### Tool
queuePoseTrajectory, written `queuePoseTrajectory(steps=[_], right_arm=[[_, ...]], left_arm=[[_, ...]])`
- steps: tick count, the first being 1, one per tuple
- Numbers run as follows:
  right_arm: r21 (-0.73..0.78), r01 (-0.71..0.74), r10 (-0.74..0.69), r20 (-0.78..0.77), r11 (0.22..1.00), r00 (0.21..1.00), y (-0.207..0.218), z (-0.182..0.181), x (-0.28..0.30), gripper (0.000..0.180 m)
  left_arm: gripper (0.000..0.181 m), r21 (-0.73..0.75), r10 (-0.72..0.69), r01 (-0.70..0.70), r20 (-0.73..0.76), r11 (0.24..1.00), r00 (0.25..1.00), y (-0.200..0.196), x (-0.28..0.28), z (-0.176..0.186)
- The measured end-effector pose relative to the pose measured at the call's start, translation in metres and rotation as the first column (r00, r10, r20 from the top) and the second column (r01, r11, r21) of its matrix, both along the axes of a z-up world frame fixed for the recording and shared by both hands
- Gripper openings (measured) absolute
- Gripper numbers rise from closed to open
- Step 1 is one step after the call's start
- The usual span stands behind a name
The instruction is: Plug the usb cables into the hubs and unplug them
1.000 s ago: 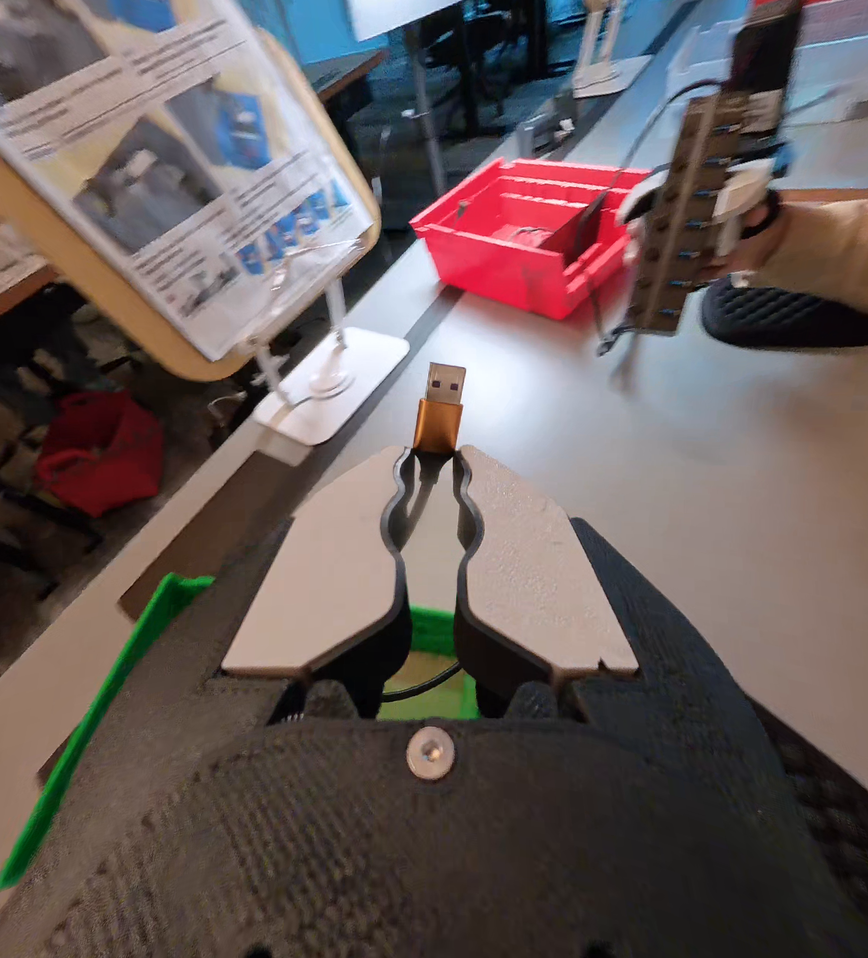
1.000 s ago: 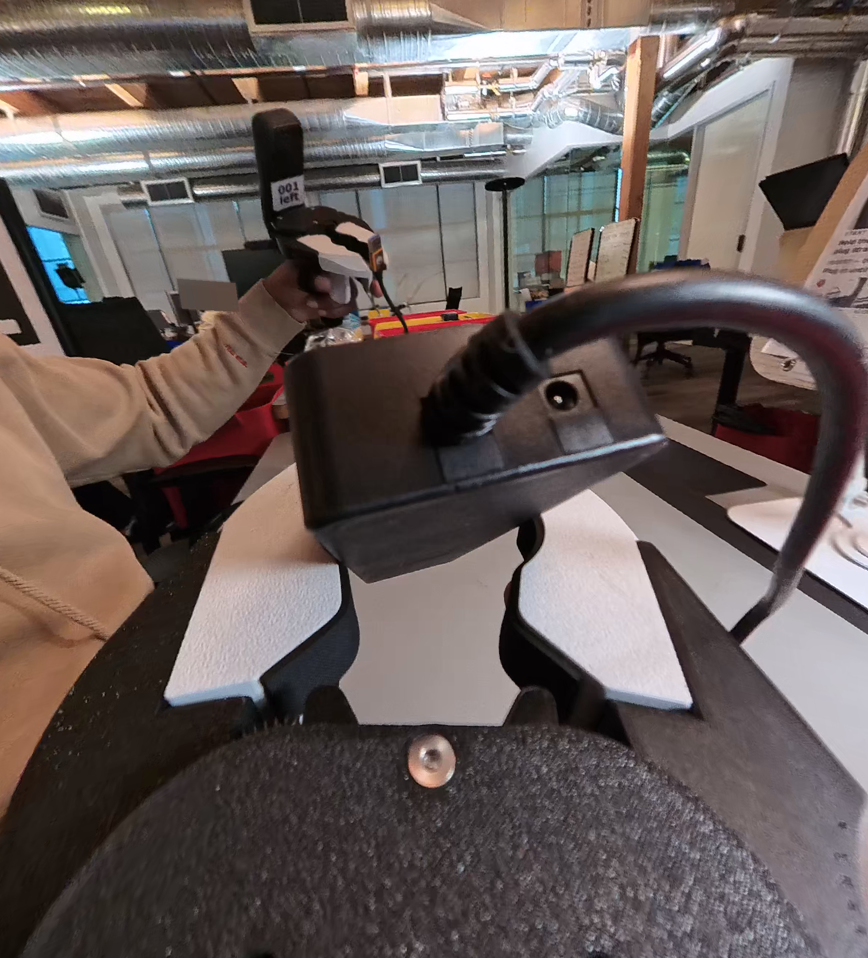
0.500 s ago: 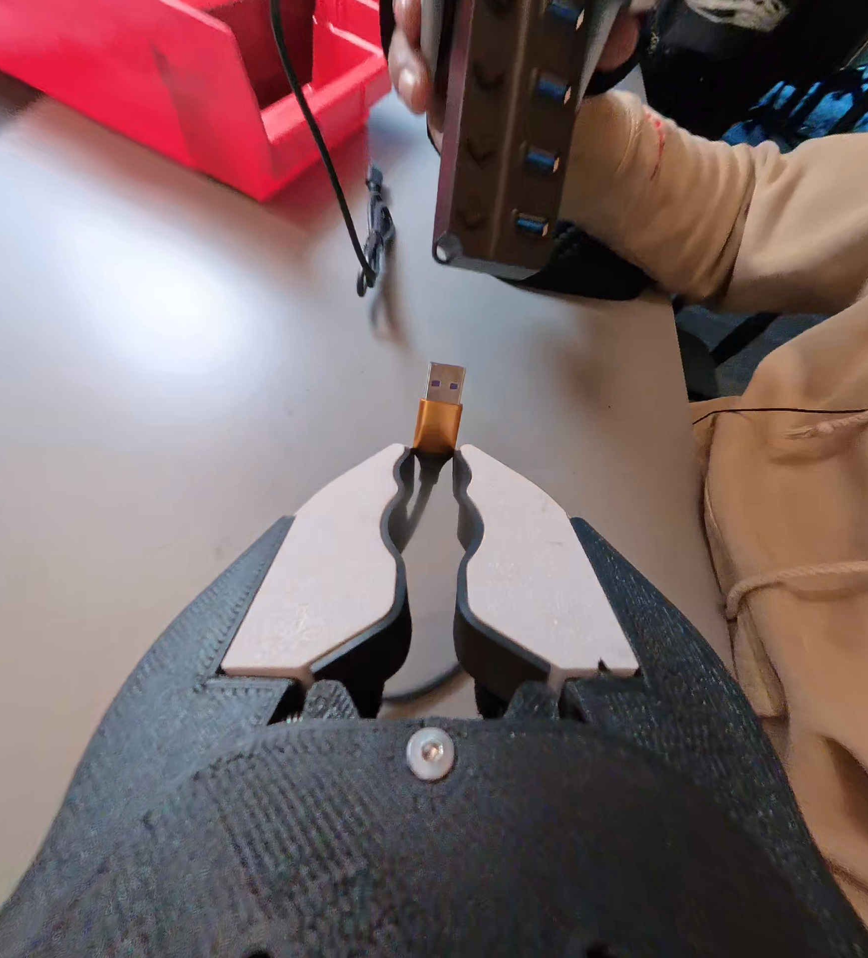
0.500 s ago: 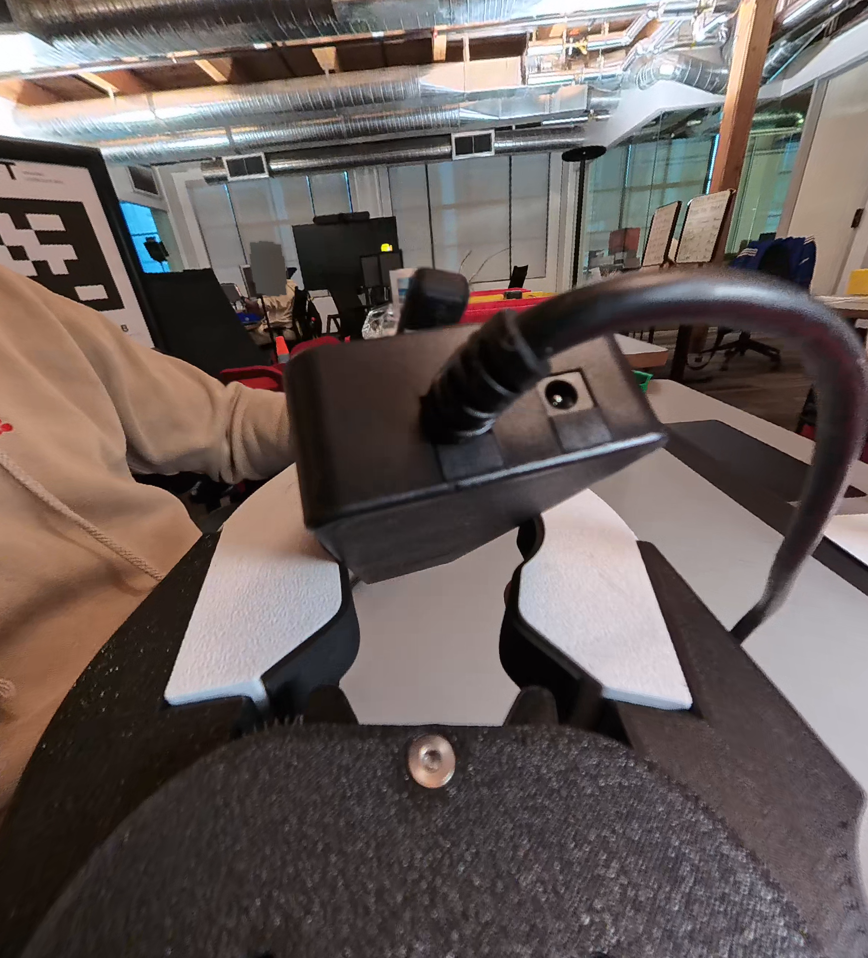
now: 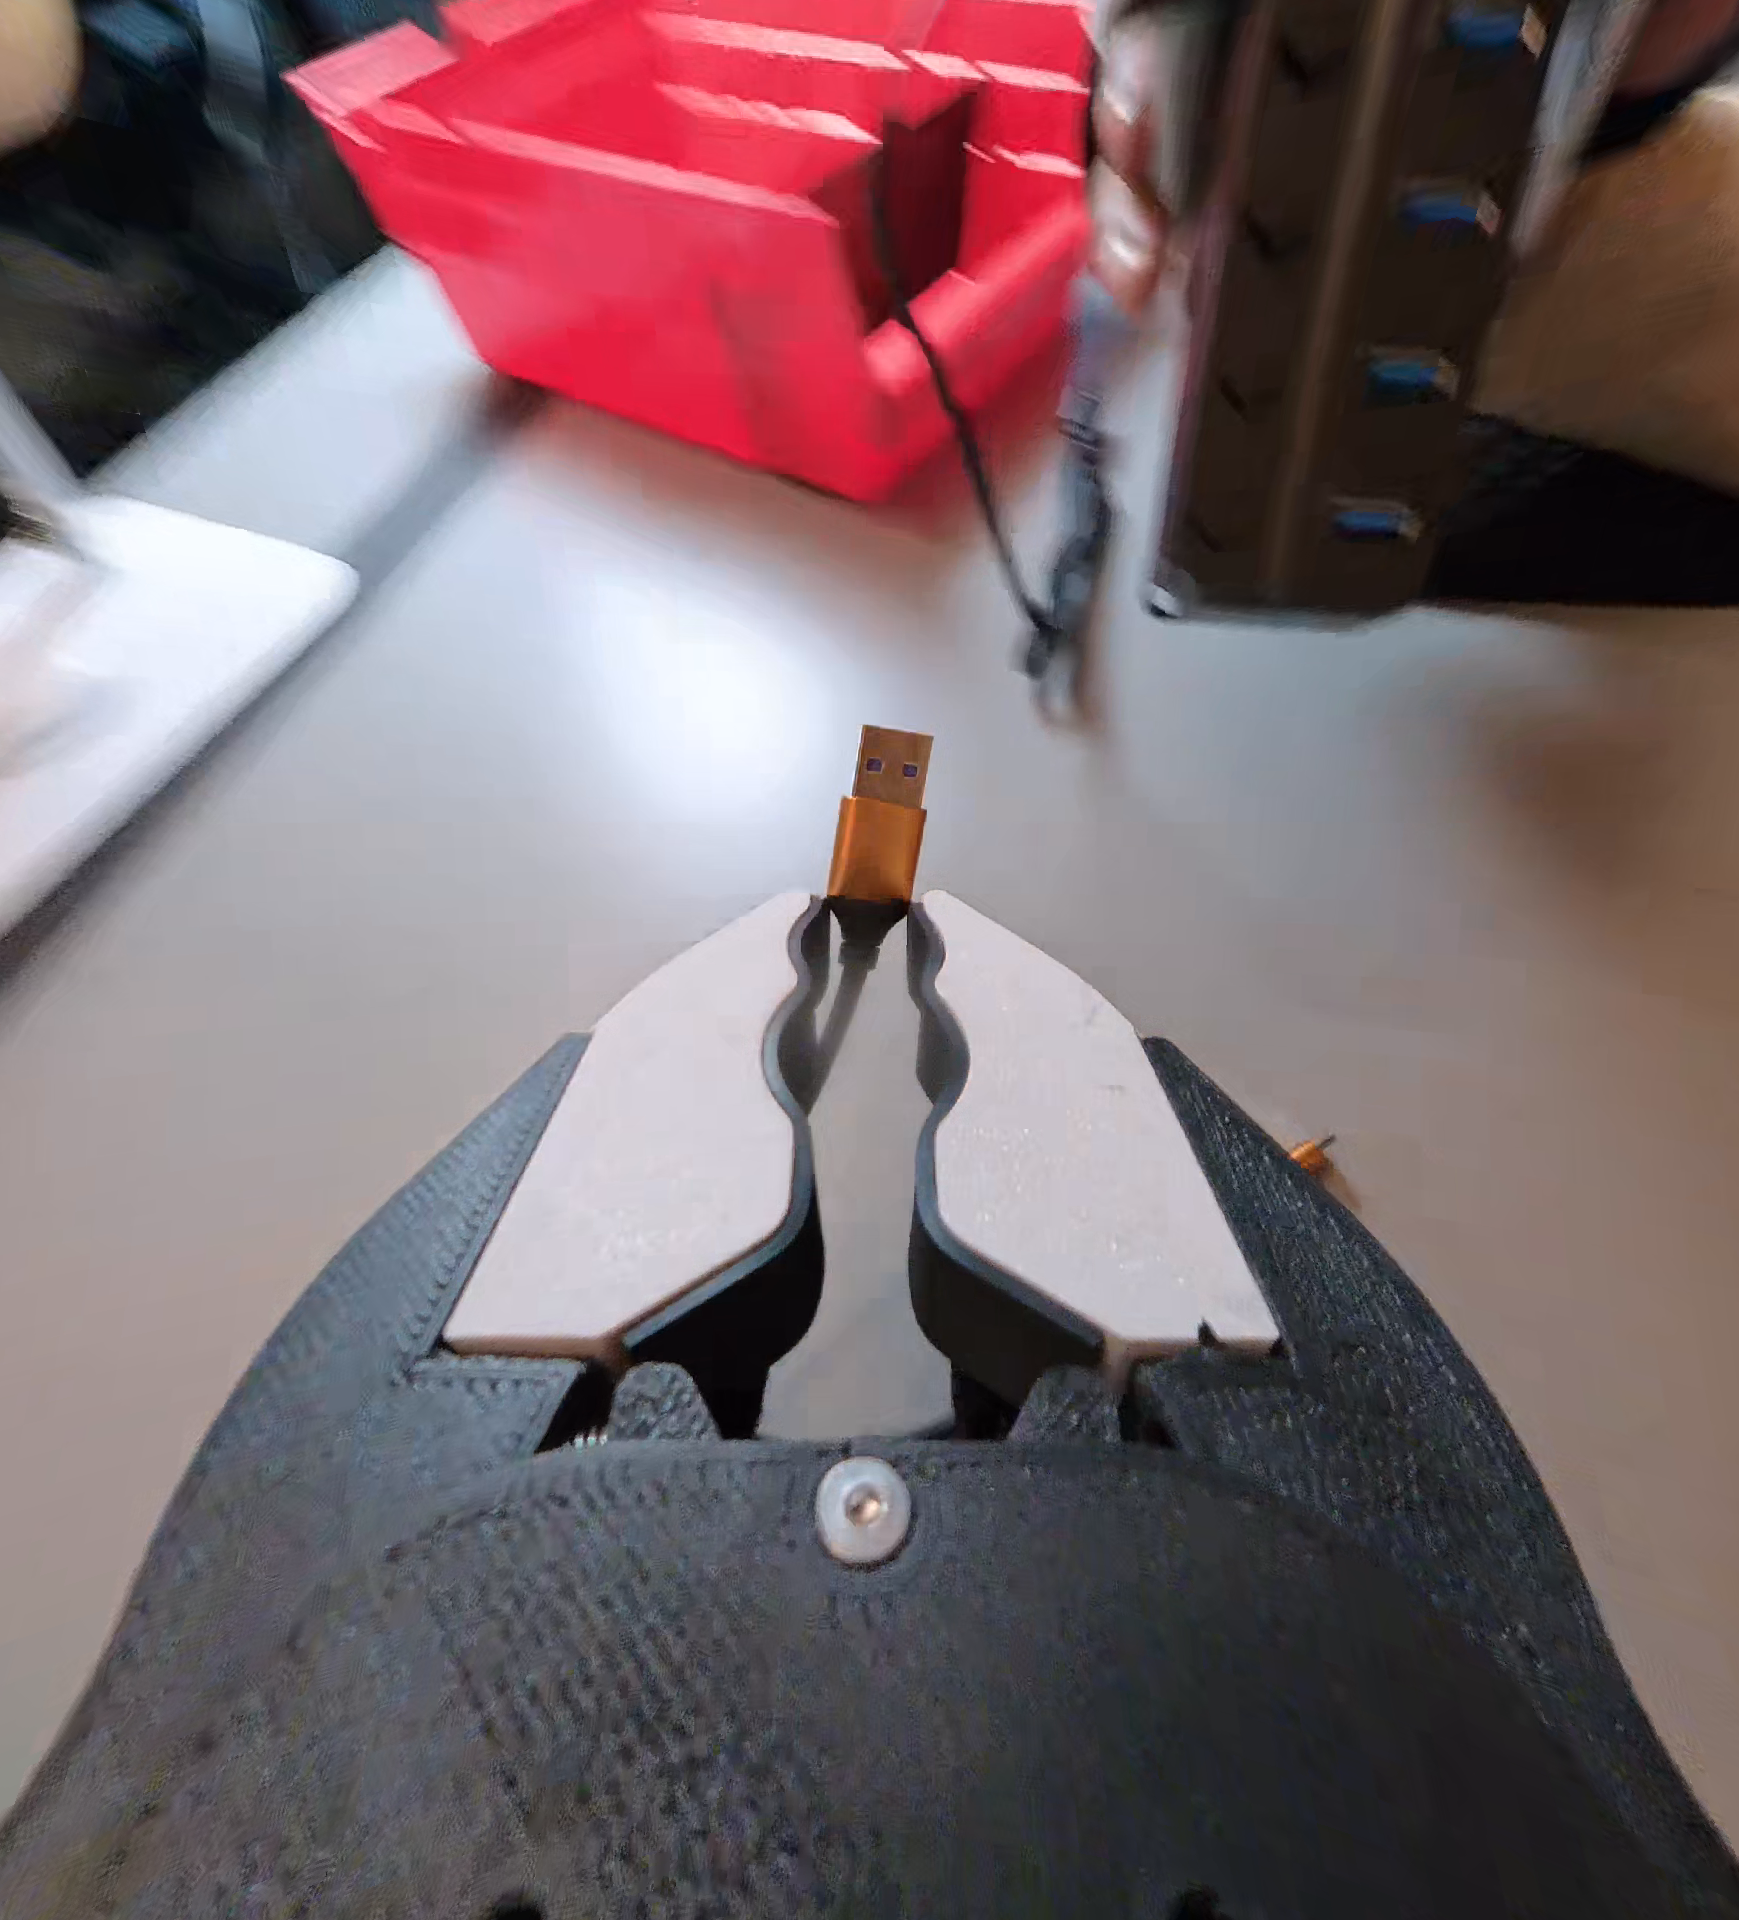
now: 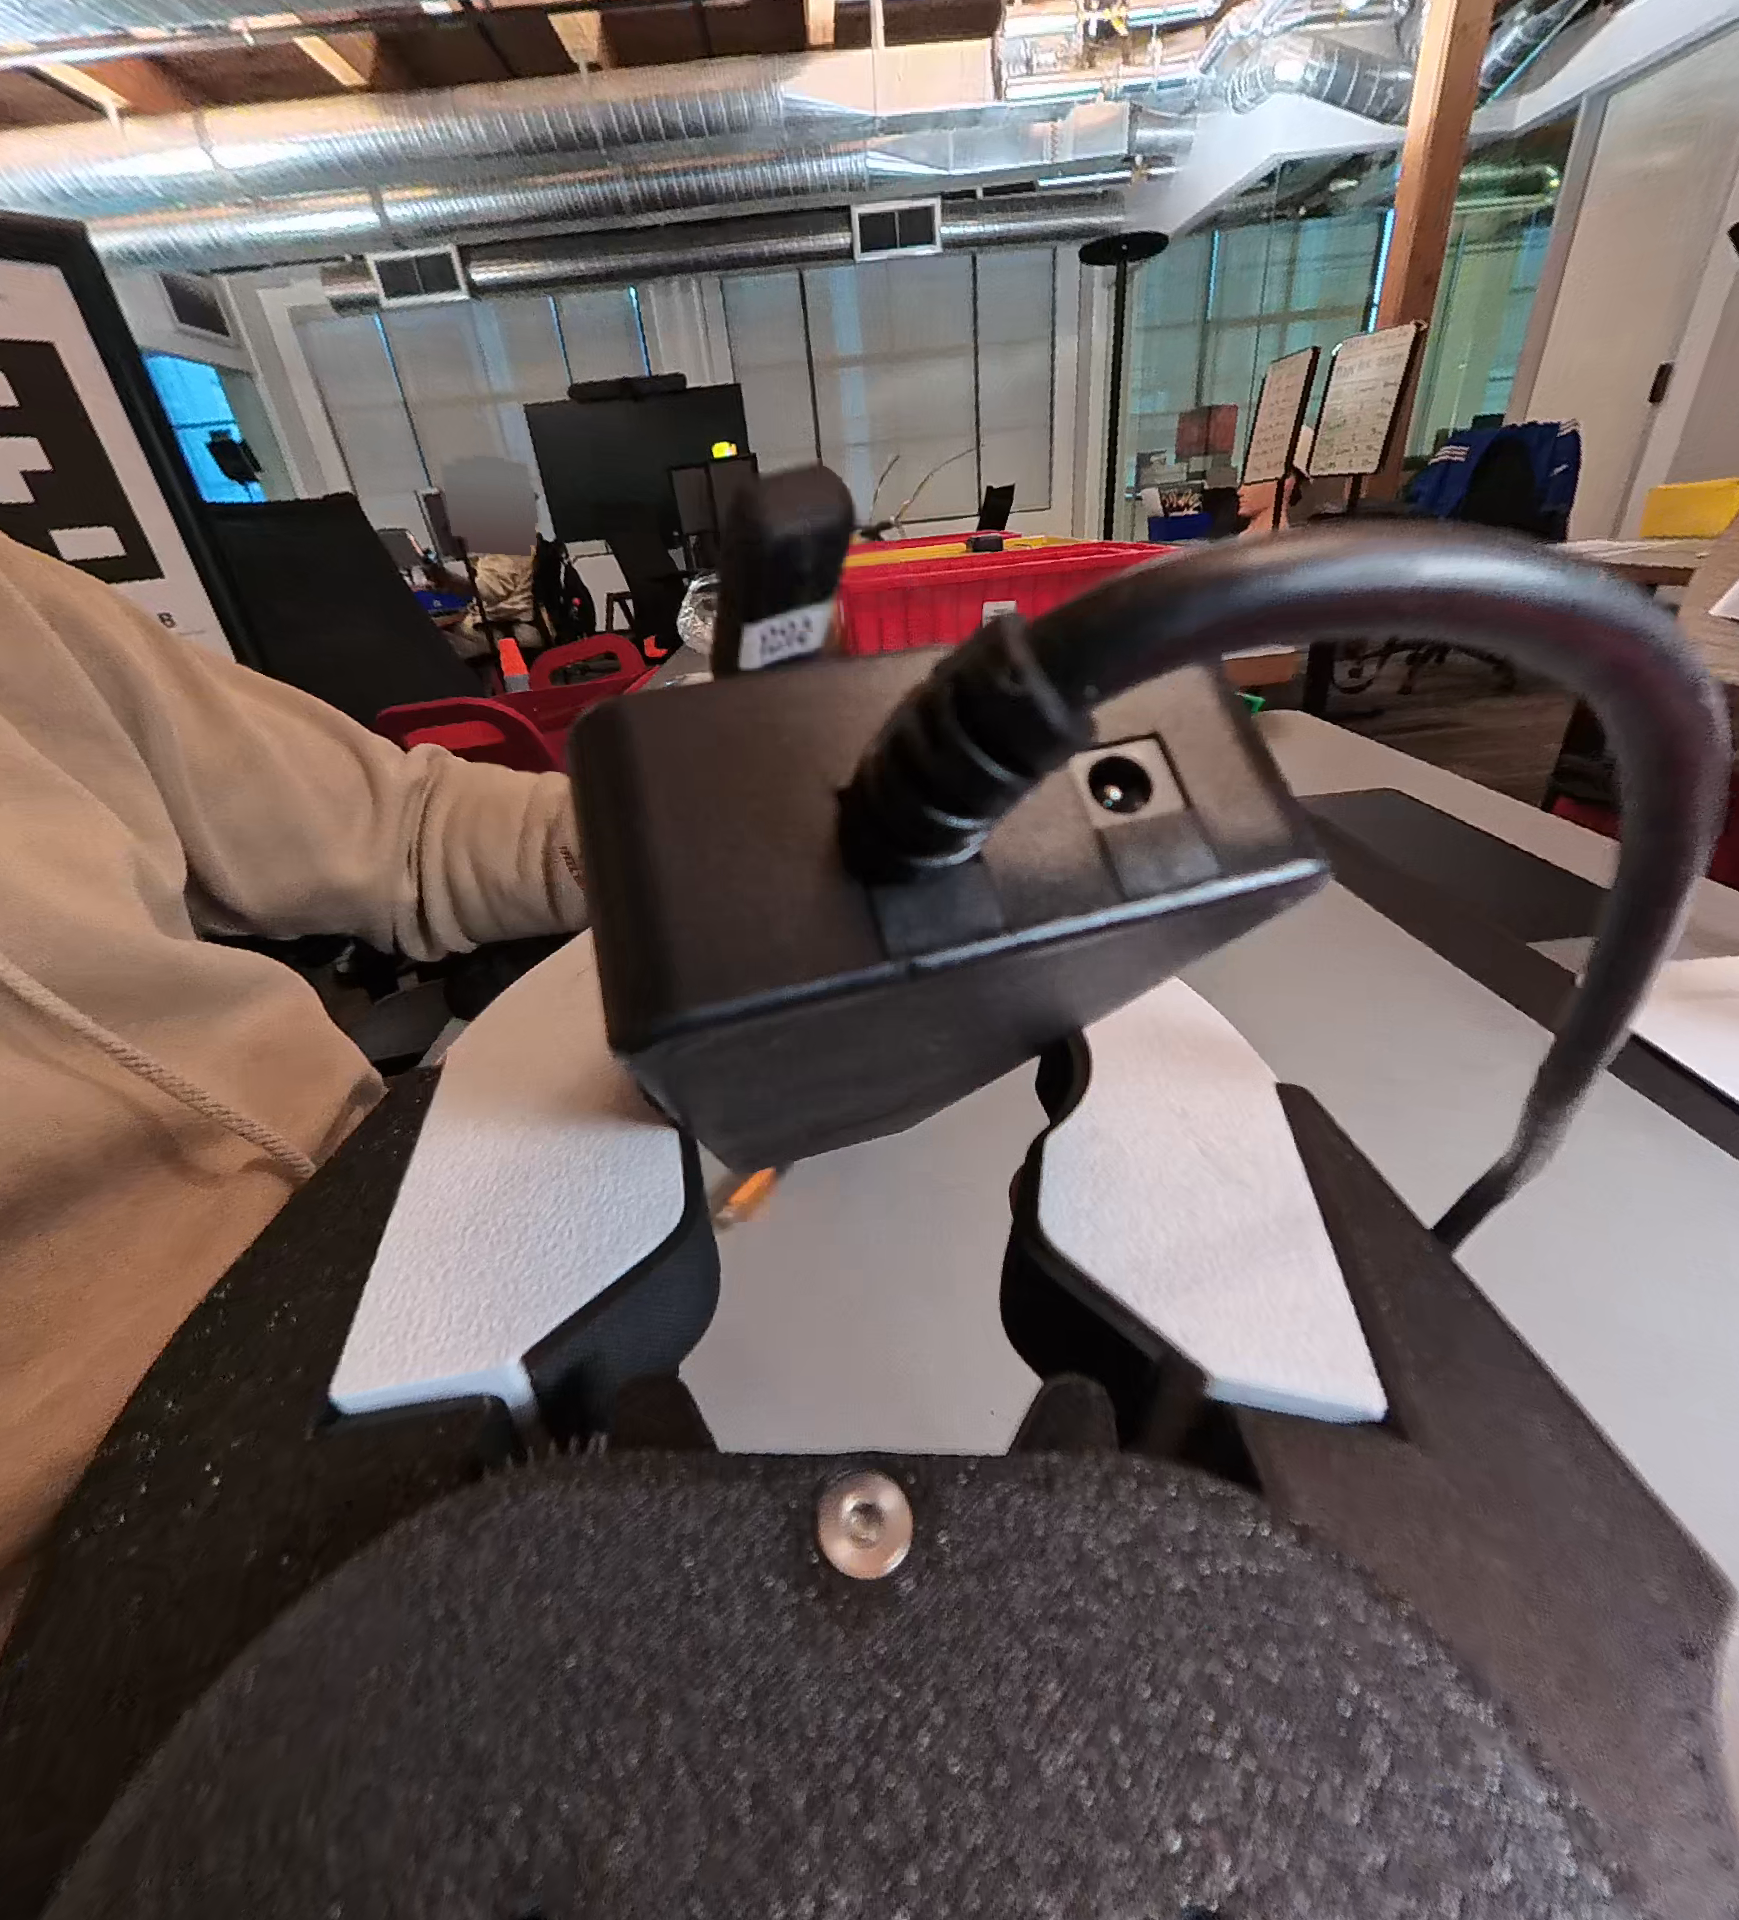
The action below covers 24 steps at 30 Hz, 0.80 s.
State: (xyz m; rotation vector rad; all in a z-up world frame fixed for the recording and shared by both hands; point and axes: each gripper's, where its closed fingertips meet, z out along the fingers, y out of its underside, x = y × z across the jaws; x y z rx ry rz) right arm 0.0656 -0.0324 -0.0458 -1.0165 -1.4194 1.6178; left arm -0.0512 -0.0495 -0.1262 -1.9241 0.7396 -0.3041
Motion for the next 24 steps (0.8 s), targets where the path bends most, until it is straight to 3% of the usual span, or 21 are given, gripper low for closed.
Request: queuePoseTrajectory(steps=[4,7,12,15,20,24], right_arm=[[-0.016,0.017,-0.017,-0.006,1.0,1.0,0.004,0.0,-0.001,0.067],[-0.017,0.023,-0.023,-0.004,1.0,1.0,0.005,0.0,-0.001,0.067],[-0.022,0.029,-0.029,0.001,0.999,1.0,0.007,-0.001,-0.001,0.068],[-0.03,0.026,-0.026,0.002,0.999,1.0,0.007,-0.002,-0.001,0.067],[-0.026,0.033,-0.033,-0.004,0.999,0.999,0.008,-0.001,-0.001,0.068],[-0.043,0.025,-0.025,-0.006,0.999,1.0,0.009,0.0,0.0,0.068]], left_arm=[[0.014,0.323,0.318,-0.258,-0.151,0.911,0.936,0.018,-0.052,0.058],[0.014,0.372,0.387,-0.297,-0.198,0.879,0.9,0.014,-0.056,0.062],[0.011,0.121,0.153,-0.113,-0.413,0.986,0.898,-0.01,-0.017,-0.017],[0.001,-0.083,-0.086,0.058,-0.39,0.995,0.917,-0.032,0.013,-0.053],[0.002,-0.209,-0.255,0.201,-0.279,0.957,0.926,-0.043,0.031,-0.064],[0.016,-0.284,-0.348,0.268,-0.286,0.92,0.893,-0.039,0.02,-0.067]])
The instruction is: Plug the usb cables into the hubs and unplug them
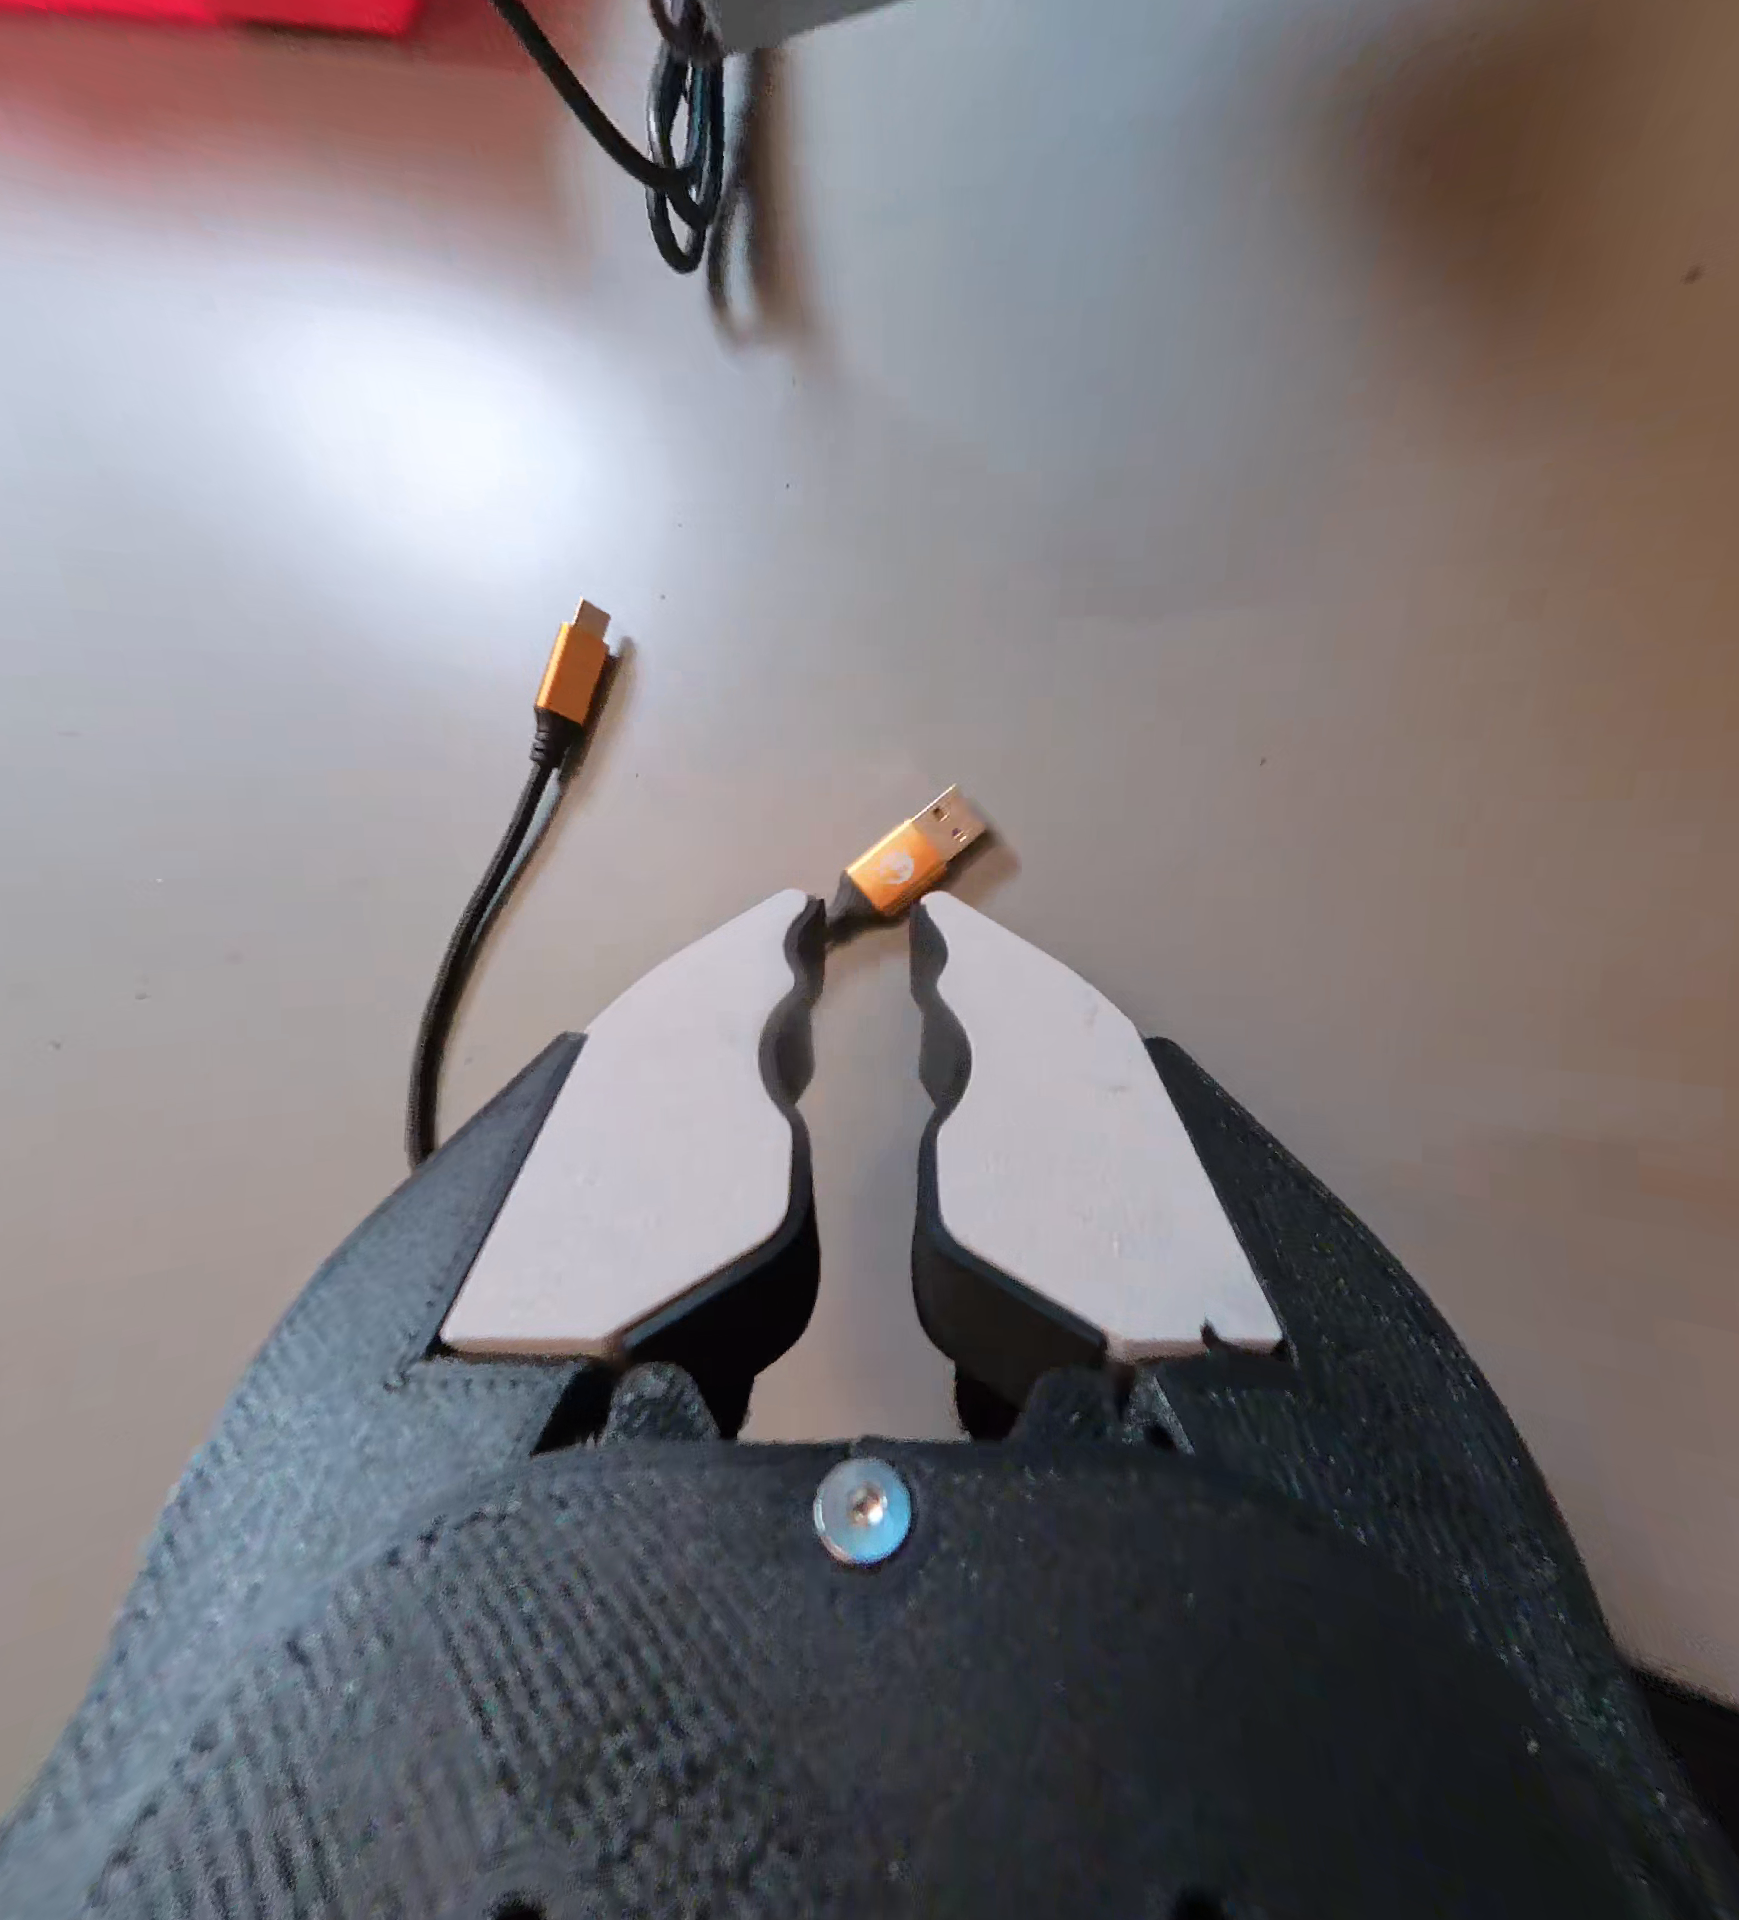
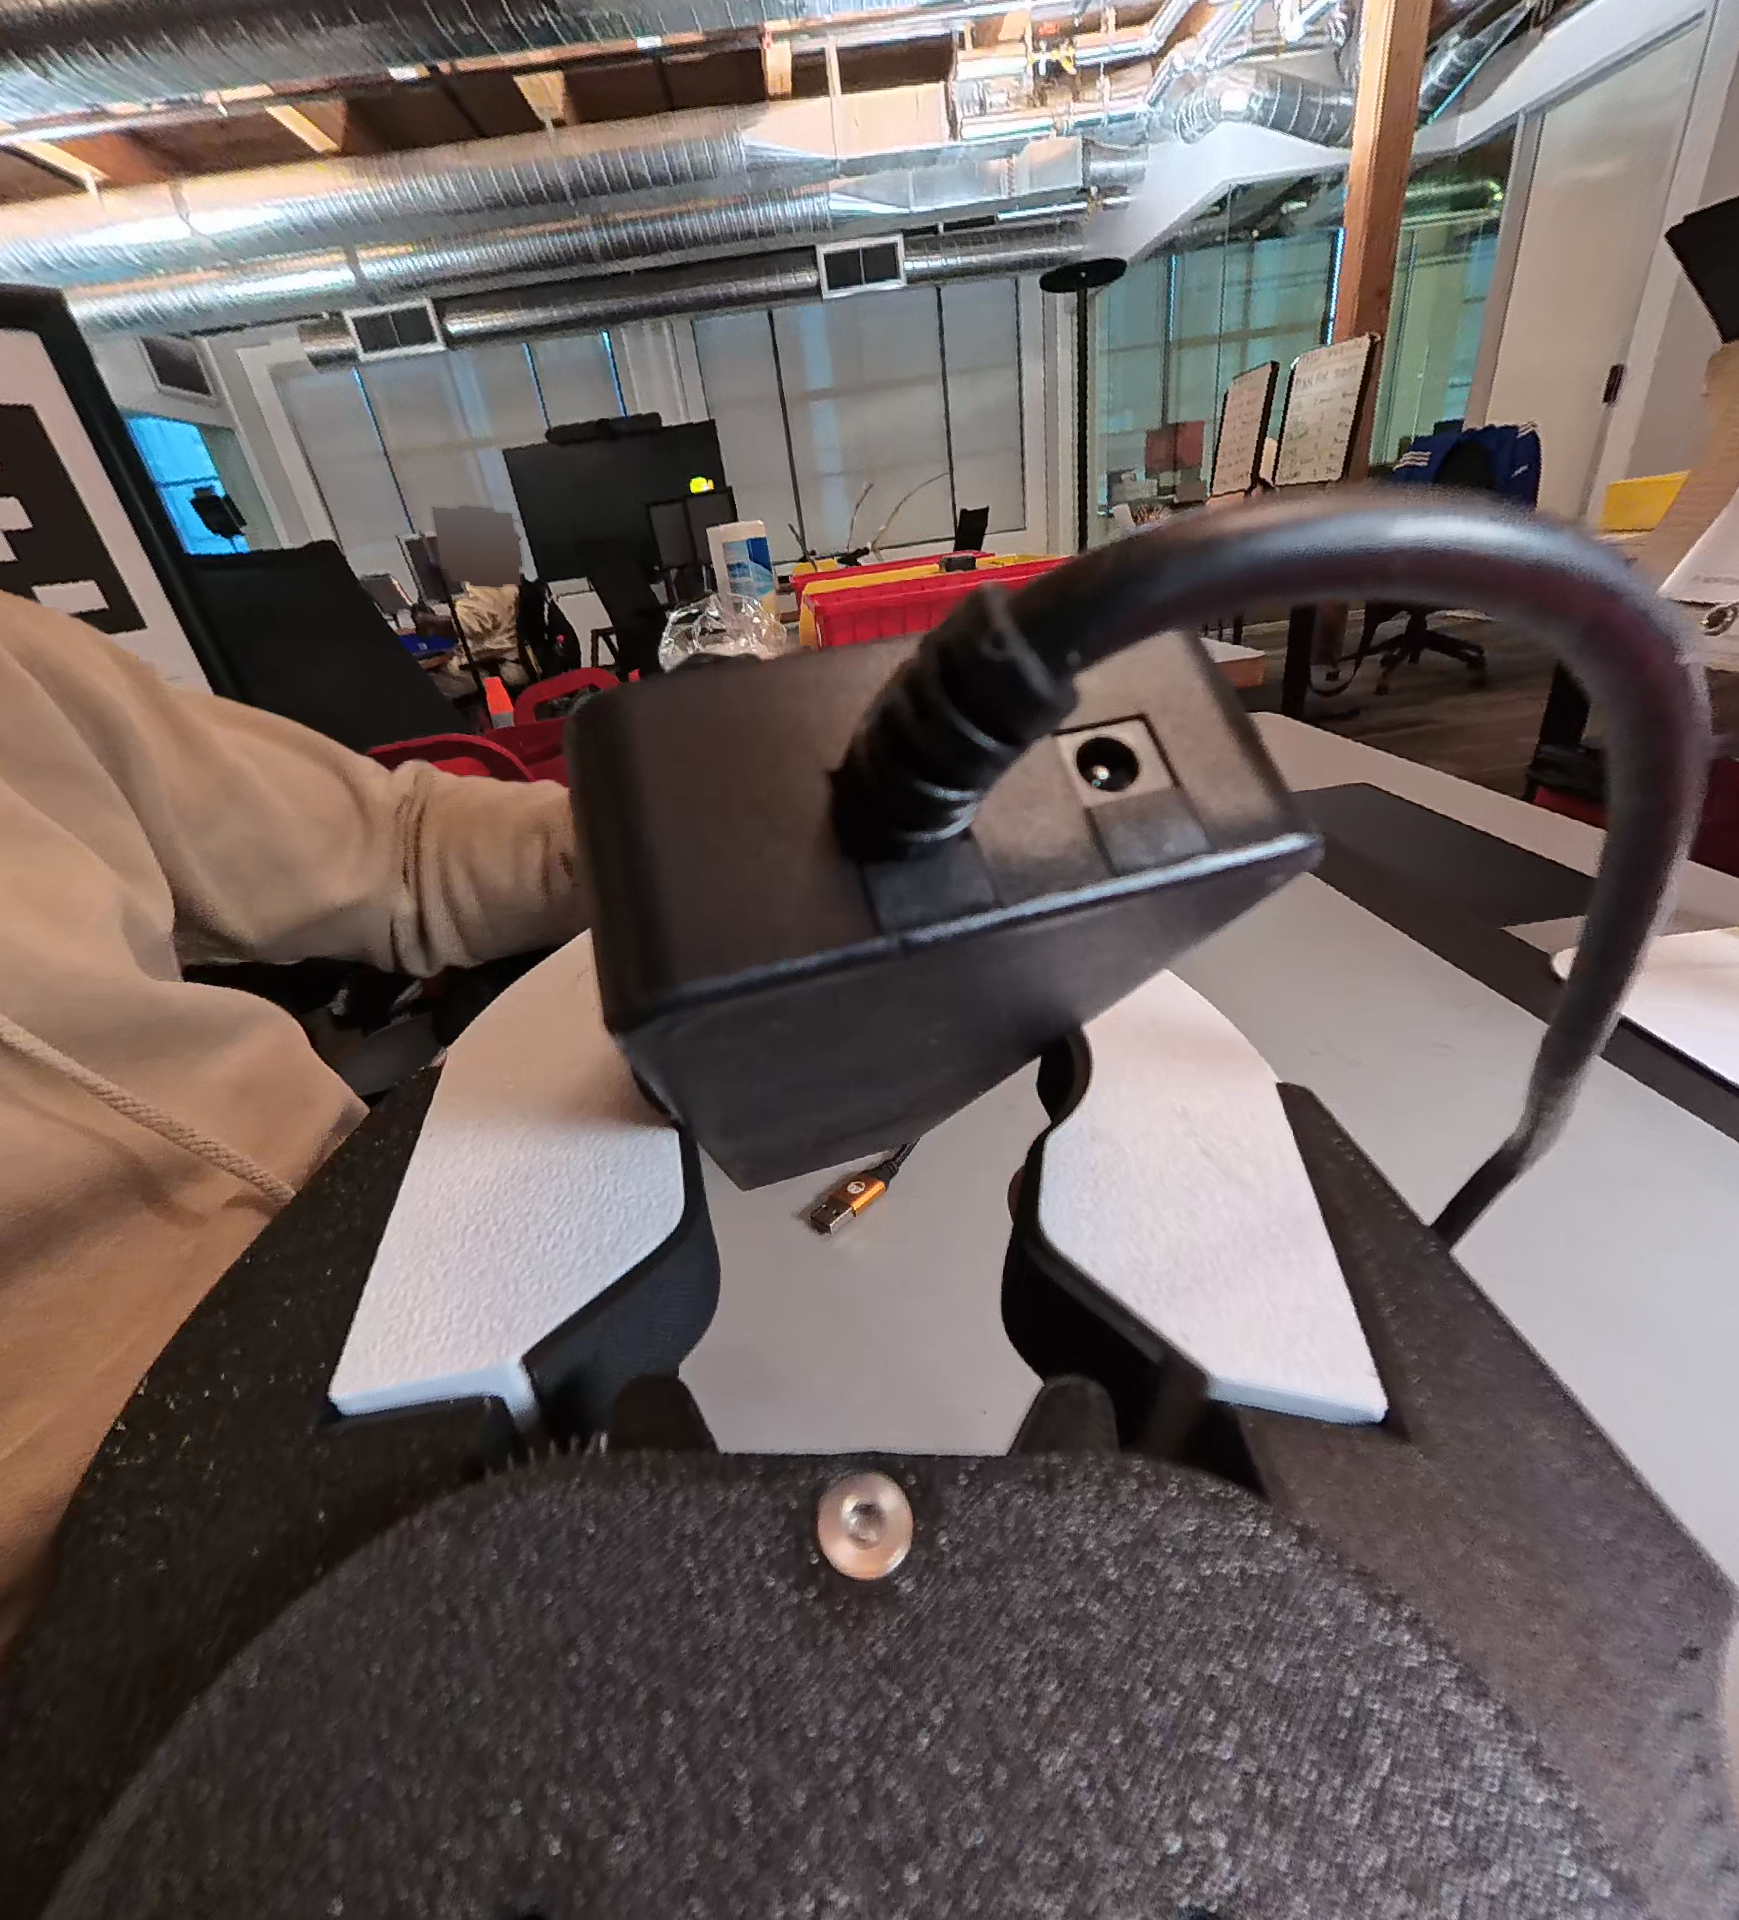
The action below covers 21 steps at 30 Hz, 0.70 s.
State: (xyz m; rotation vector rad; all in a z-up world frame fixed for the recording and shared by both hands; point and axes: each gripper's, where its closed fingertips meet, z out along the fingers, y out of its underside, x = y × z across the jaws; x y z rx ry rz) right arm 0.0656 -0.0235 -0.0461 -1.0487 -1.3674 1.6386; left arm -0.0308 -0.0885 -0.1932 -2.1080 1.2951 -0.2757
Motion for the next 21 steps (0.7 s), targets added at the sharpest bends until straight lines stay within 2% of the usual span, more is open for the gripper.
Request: queuePoseTrajectory(steps=[7,9,16,21], right_arm=[[0.007,-0.011,0.011,0.002,1.0,1.0,-0.002,0.0,0.001,0.067],[0.006,-0.013,0.013,0.006,1.0,1.0,-0.002,-0.002,0.001,0.067],[-0.008,-0.013,0.014,0.02,1.0,1.0,0.002,-0.007,0.001,0.067],[0.002,-0.011,0.011,0.034,1.0,0.999,0.002,-0.011,-0.001,0.068]], left_arm=[[0.022,-0.227,-0.176,0.146,-0.118,0.963,0.977,0.011,-0.018,-0.028],[0.026,-0.267,-0.199,0.167,-0.097,0.949,0.975,0.013,-0.016,-0.032],[0.012,-0.188,-0.217,0.214,0.003,0.959,0.976,0.015,0.006,-0.032],[0.008,-0.074,-0.062,0.062,0.011,0.995,0.998,0.032,0.0,-0.024]])
